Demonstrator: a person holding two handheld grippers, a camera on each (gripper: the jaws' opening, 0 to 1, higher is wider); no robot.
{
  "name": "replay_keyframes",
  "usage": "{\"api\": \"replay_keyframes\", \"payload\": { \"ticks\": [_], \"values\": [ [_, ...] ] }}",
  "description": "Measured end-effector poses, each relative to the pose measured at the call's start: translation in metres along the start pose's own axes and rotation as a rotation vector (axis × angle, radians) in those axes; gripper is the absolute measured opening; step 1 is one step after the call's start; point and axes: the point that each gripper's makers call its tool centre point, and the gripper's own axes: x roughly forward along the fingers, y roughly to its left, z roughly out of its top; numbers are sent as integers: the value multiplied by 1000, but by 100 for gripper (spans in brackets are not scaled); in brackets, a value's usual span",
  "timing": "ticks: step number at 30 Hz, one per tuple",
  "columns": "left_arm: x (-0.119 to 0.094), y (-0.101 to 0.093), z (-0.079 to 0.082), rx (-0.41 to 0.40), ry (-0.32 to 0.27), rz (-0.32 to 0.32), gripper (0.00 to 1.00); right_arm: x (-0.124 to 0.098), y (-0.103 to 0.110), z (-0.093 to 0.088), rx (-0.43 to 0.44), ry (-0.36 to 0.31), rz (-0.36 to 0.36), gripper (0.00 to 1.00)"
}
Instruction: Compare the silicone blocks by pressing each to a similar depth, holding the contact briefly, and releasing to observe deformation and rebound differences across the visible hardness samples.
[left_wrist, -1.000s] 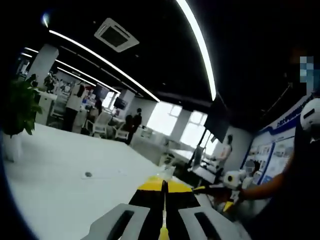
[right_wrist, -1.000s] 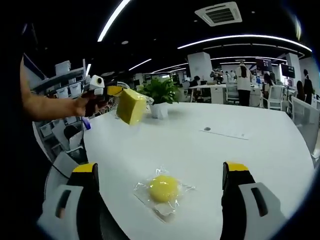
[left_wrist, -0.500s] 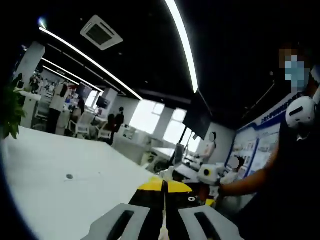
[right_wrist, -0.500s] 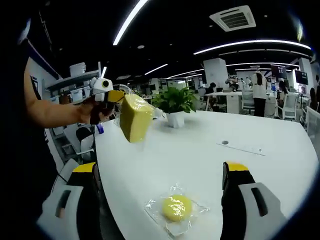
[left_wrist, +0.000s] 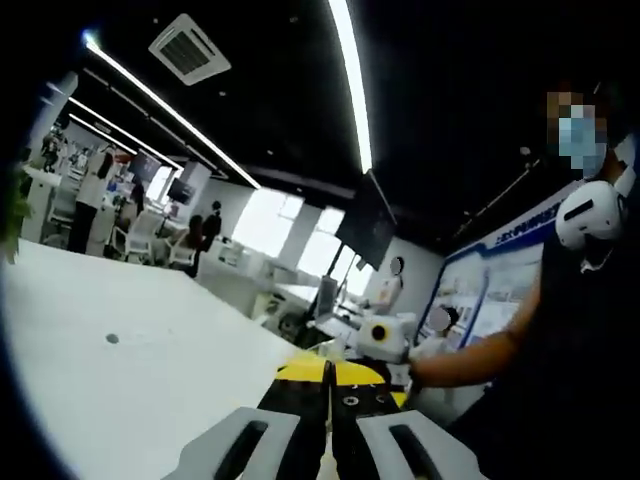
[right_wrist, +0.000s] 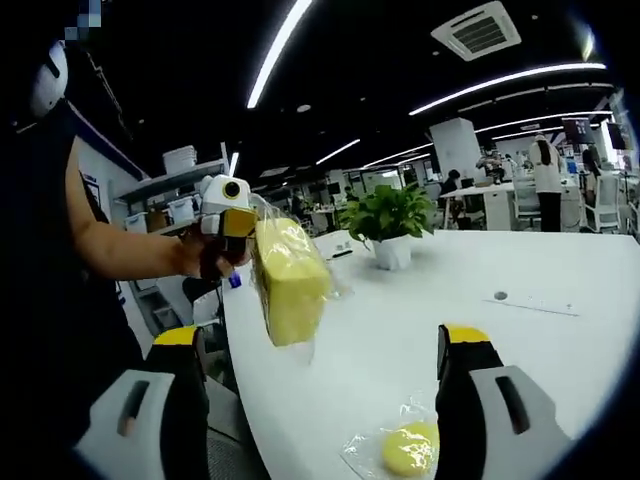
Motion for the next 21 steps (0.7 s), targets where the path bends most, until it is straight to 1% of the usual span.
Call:
{"api": "replay_keyframes", "payload": {
  "ticks": [1, 2, 3, 4, 5, 9, 11, 13, 15, 17, 21],
  "values": [
    [-2, 0, 0, -10, -7, -8, 0, 3, 2, -2, 1, 3, 5, 84],
    [-3, 0, 0, -11, -8, -10, 0, 6, 5, -2, 5, -6, 24, 81],
    [-4, 0, 1, -22, -18, -13, 0, 9, 9, 1, 30, -31, 38, 80],
    [-7, -1, 3, -28, -33, -25, 0, 11, 11, 3, 38, -45, 52, 80],
    [-8, -1, 3, -28, -35, -27, 0, 13, 12, 4, 44, -51, 62, 79],
    [-9, -4, 3, -32, -33, -54, 0, 22, 22, 12, 25, -61, 91, 69],
    [-10, -6, 5, -36, -44, -63, 0, 25, 26, 14, 25, -61, 104, 65],
    [-10, -8, 6, -38, -50, -71, 0, 29, 33, 18, 28, -64, 133, 59],
    [-12, -10, 9, -42, -69, -78, 0, 32, 38, 21, 33, -67, 155, 53],
    [-12, -11, 11, -51, -86, -86, 0, 35, 43, 25, 39, -72, 172, 51],
    [-11, -14, 11, -64, -82, -104, 0, 39, 44, 28, 57, -85, 169, 48]
  ]
}}
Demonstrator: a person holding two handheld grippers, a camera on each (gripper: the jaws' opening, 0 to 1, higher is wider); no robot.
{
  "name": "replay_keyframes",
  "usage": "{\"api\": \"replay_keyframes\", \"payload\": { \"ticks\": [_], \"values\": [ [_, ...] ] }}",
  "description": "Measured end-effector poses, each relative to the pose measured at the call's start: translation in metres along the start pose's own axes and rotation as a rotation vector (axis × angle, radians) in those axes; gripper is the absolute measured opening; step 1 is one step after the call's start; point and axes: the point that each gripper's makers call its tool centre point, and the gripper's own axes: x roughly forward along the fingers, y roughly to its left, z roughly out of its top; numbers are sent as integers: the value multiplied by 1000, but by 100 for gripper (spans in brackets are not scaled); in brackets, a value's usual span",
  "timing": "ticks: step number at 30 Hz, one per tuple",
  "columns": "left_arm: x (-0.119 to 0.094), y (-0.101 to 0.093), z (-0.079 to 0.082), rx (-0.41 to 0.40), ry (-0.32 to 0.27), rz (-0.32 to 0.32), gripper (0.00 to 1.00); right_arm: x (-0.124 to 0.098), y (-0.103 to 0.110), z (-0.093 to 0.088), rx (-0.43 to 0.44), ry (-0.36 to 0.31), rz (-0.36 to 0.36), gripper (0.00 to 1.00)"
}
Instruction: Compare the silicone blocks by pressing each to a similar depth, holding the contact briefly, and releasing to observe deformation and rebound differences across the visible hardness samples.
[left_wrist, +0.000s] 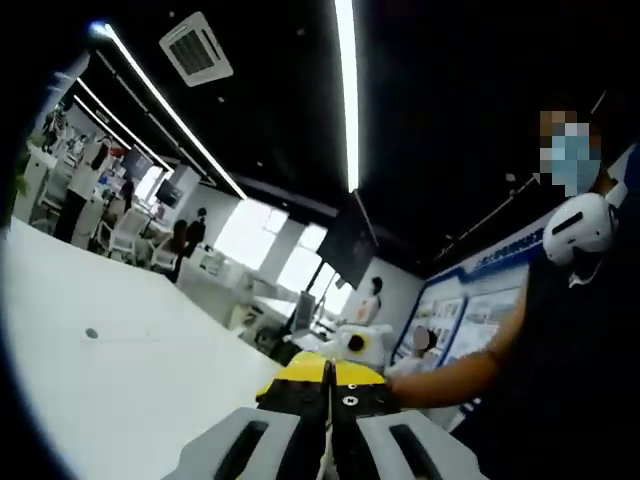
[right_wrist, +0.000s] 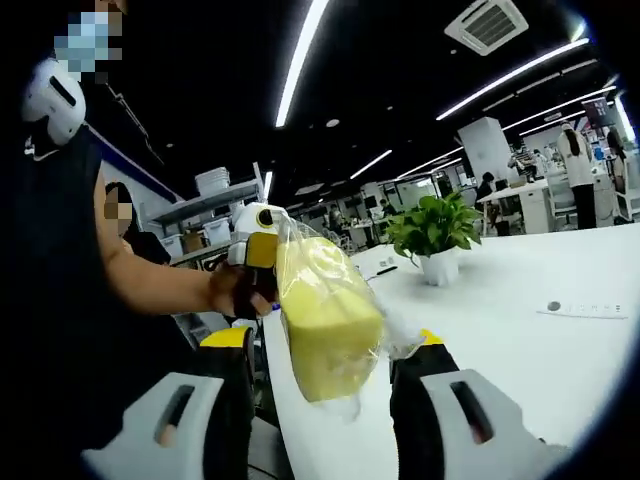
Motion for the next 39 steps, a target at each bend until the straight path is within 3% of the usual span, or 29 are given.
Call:
{"api": "replay_keyframes", "payload": {
  "ticks": [7, 19, 23, 26, 28, 30, 32, 33, 39],
  "values": [
    [-4, -7, 0, -26, -5, -28, 0, 1, 7, 8, 25, -46, -5, 33],
    [-15, -17, -4, -32, 33, -43, 0, 0, 24, 2, 37, 1, -3, 18],
    [-13, -18, -11, -47, 43, -18, 0, -5, 24, -4, 110, 41, -2, 13],
    [-9, -20, -14, -33, 37, -7, 0, -9, 24, -5, 116, 52, 21, 10],
    [-7, -15, -16, -27, 29, 38, 0, -10, 19, -5, 118, 68, 21, 8],
    [-5, -15, -17, 15, 20, 53, 0, -13, 17, -5, 77, 74, 27, 7],
    [-4, -13, -23, -14, 26, 70, 0, -14, 14, -10, 81, 82, 37, 6],
    [-5, -5, -32, -89, 57, 121, 0, -14, 11, -17, 81, 102, 38, 6],
    [-2, -9, -42, 12, 72, 121, 0, -22, 10, -27, 71, 114, 49, 4]
  ]
}}
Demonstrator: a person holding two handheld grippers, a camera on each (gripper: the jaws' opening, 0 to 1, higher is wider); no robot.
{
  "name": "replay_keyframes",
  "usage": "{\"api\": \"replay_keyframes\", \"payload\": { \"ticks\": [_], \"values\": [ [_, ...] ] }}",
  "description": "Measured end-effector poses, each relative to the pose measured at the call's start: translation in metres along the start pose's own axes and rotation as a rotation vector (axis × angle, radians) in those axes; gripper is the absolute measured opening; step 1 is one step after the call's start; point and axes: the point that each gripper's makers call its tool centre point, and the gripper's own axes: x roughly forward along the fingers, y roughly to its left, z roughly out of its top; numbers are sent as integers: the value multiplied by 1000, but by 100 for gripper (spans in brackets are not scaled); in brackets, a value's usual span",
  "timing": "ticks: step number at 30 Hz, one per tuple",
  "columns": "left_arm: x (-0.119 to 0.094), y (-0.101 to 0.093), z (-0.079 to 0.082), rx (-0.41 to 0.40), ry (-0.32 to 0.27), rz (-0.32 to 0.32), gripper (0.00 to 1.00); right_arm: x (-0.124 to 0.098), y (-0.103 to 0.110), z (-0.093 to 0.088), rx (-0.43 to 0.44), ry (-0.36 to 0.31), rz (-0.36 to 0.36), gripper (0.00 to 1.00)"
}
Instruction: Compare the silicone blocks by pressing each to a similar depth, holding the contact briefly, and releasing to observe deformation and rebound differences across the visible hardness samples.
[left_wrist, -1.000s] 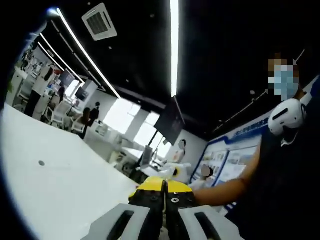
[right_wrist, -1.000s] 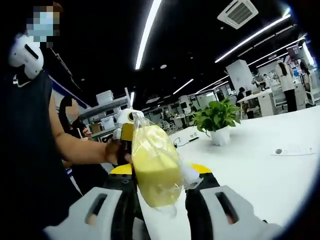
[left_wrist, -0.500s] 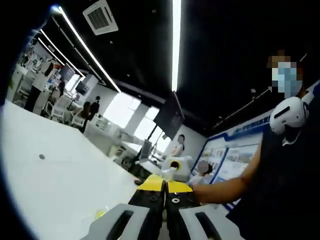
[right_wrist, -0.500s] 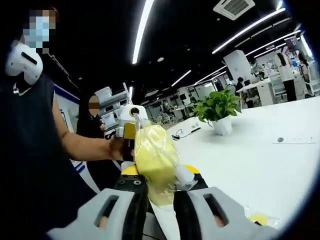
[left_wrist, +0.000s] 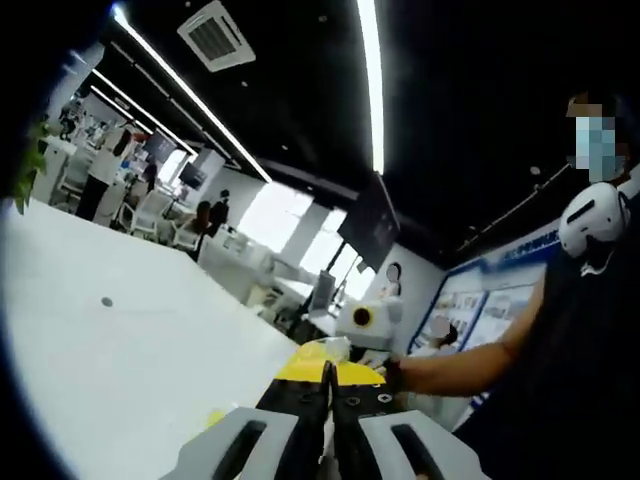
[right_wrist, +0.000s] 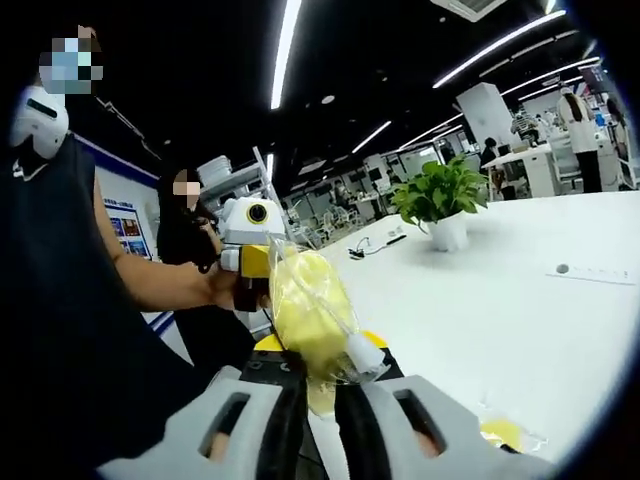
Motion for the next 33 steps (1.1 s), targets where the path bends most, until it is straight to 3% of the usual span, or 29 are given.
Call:
{"api": "replay_keyframes", "payload": {
  "ticks": [3, 12, 24, 27, 29, 33],
  "values": [
    [5, -1, -2, 123, 1, 14, 0, -4, -1, -3, -2, -3, -6, 4],
    [16, -6, -8, 161, -3, 48, 0, -18, -2, -7, 9, 1, -10, 3],
    [15, -5, -10, 127, -5, 73, 0, -19, 0, -9, 30, 2, -8, 2],
    [17, -5, -10, 71, -6, 84, 0, -20, 1, -9, 79, -3, -10, 2],
    [18, -7, -11, 134, -5, 74, 0, -21, 1, -10, 47, -5, -10, 2],
    [19, -7, -16, 130, 6, 81, 0, -22, -2, -13, 42, 7, -1, 2]
  ]
}}
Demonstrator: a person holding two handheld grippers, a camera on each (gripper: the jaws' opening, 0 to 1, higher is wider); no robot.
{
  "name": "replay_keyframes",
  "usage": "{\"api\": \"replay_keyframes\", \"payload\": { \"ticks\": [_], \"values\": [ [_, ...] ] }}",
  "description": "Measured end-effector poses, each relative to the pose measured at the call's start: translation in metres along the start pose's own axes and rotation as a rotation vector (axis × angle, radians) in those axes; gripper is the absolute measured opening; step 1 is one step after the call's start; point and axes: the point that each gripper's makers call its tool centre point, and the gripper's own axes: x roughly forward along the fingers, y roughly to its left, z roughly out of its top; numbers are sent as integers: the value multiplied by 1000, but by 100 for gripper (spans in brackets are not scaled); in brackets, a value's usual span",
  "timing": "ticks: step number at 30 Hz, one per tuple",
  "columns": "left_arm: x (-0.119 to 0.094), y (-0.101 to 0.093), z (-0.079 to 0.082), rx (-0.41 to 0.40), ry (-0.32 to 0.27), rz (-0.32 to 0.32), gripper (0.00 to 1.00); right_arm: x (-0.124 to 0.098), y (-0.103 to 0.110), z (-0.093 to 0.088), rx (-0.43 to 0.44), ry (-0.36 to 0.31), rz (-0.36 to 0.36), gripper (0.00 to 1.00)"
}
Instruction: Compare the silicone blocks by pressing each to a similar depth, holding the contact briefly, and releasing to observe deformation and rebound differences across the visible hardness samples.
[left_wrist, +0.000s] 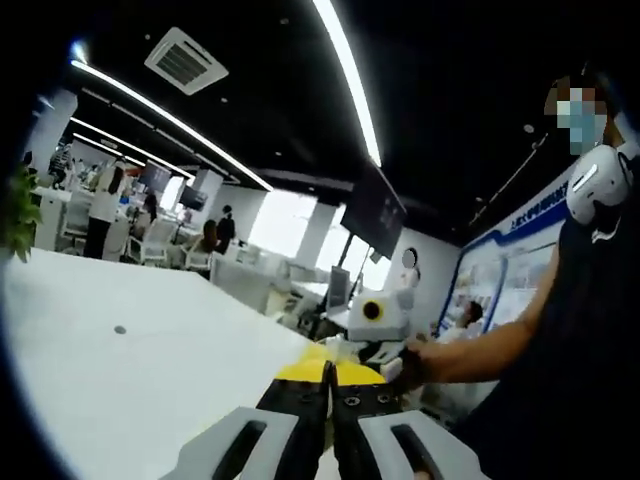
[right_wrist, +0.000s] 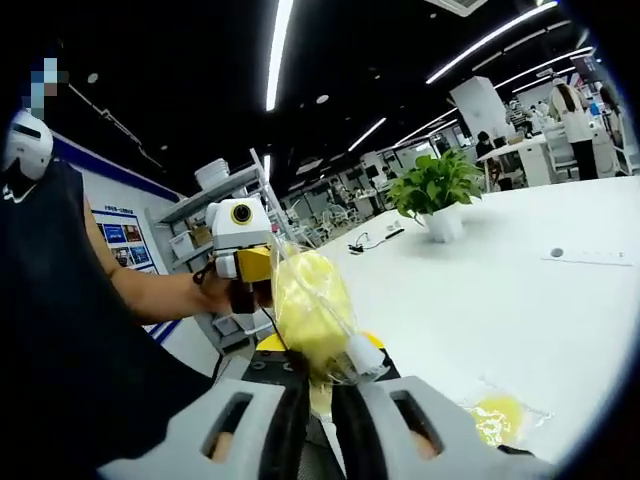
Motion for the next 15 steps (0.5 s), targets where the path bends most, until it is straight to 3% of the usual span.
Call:
{"api": "replay_keyframes", "payload": {
  "ticks": [15],
  "values": [
    [-1, 7, 6, 31, -30, 24, 0, 5, -4, 7, 14, 34, 30, 2]
  ]
}}
